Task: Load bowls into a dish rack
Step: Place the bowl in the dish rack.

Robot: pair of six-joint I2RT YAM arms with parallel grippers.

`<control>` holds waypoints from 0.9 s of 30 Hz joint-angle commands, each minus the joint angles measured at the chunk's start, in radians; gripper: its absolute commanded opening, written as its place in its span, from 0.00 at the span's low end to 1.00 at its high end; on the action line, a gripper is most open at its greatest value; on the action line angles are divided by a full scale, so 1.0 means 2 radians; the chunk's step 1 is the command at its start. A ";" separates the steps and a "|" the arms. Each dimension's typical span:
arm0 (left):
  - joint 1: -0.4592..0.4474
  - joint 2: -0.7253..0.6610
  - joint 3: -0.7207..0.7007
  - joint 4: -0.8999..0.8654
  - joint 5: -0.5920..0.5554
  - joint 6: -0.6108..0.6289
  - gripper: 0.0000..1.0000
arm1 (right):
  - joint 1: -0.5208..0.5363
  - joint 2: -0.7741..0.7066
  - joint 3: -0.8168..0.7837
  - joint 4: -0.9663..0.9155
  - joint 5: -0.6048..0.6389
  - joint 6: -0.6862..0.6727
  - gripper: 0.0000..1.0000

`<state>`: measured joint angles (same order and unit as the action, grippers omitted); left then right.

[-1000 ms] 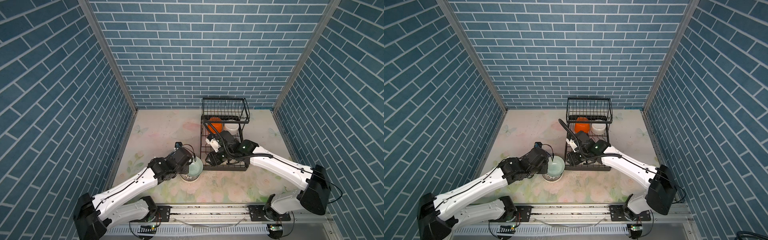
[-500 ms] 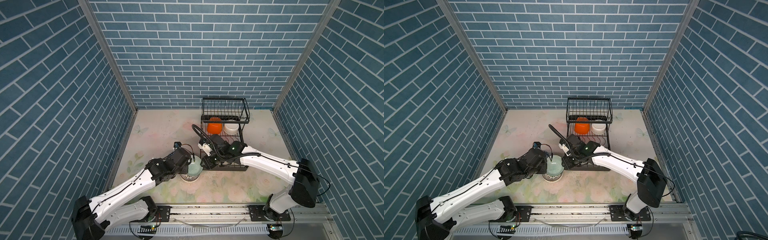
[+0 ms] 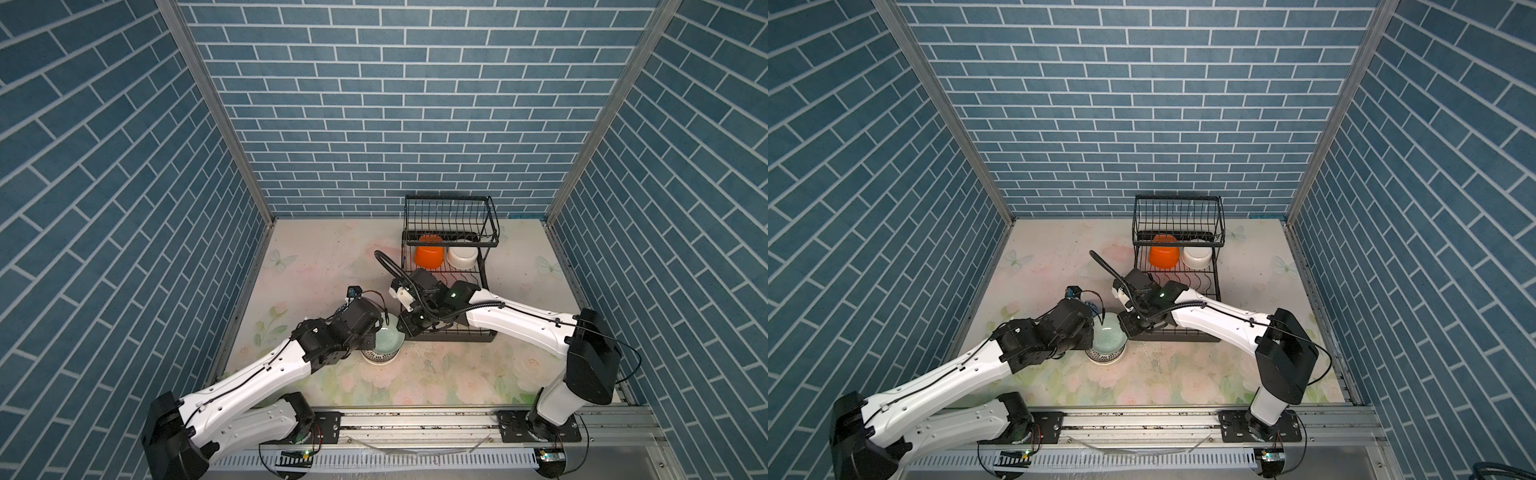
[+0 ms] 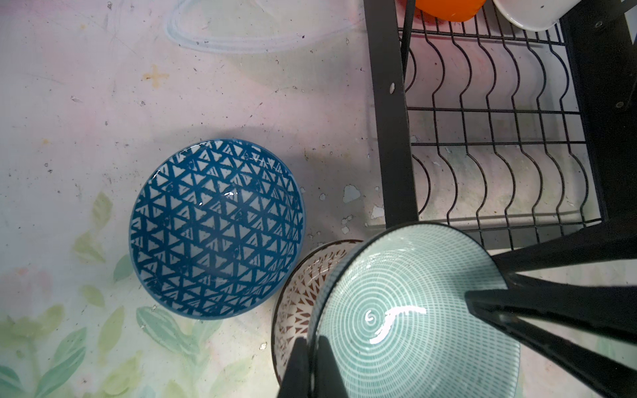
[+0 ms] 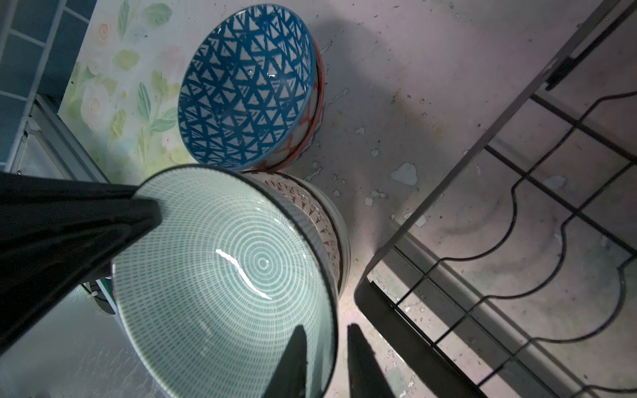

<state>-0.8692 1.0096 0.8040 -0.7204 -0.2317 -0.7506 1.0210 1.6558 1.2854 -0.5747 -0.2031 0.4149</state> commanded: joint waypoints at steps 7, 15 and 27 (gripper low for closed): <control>-0.002 -0.014 -0.009 0.023 -0.011 -0.006 0.00 | 0.005 0.016 0.034 0.002 0.002 0.014 0.15; -0.002 -0.016 -0.012 0.024 -0.012 -0.006 0.00 | 0.008 0.019 0.039 0.003 0.007 0.014 0.00; -0.002 -0.023 -0.002 0.014 -0.020 -0.007 0.22 | 0.010 -0.001 0.042 0.007 0.028 0.012 0.00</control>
<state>-0.8707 0.9817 0.7849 -0.7017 -0.2501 -0.7647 1.0306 1.6863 1.3159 -0.5686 -0.1596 0.4553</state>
